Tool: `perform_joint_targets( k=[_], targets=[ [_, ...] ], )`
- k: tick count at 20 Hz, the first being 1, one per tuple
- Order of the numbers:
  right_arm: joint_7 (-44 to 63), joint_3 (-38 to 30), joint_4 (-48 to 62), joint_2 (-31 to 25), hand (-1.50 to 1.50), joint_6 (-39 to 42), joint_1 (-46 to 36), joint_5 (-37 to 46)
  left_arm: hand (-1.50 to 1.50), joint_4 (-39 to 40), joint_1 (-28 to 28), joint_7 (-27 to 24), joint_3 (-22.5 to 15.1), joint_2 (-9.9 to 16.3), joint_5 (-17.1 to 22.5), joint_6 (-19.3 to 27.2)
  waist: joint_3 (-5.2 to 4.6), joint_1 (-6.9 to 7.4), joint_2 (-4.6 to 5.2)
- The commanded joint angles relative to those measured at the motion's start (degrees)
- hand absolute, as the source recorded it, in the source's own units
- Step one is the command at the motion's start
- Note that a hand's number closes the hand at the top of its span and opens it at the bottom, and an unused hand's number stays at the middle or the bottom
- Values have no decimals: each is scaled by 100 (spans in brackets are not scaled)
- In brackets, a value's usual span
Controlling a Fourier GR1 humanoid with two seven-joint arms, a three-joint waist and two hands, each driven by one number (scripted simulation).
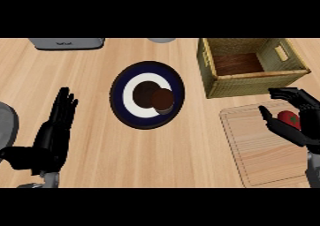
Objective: Pick the tomato from the cutting board and place it in the basket
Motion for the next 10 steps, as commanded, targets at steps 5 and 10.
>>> perform_joint_targets(
  k=[5,10],
  targets=[
    [1871,-187,104,-102,-150,-2497,-199,2070,0,128,-176,-95,53,-17,51,-180,-25,82,35],
    [3839,-217,89,-1270,-150,-2125,118,3232,0,131,-89,-227,85,-31,80,-226,-75,-18,7]
  ],
)
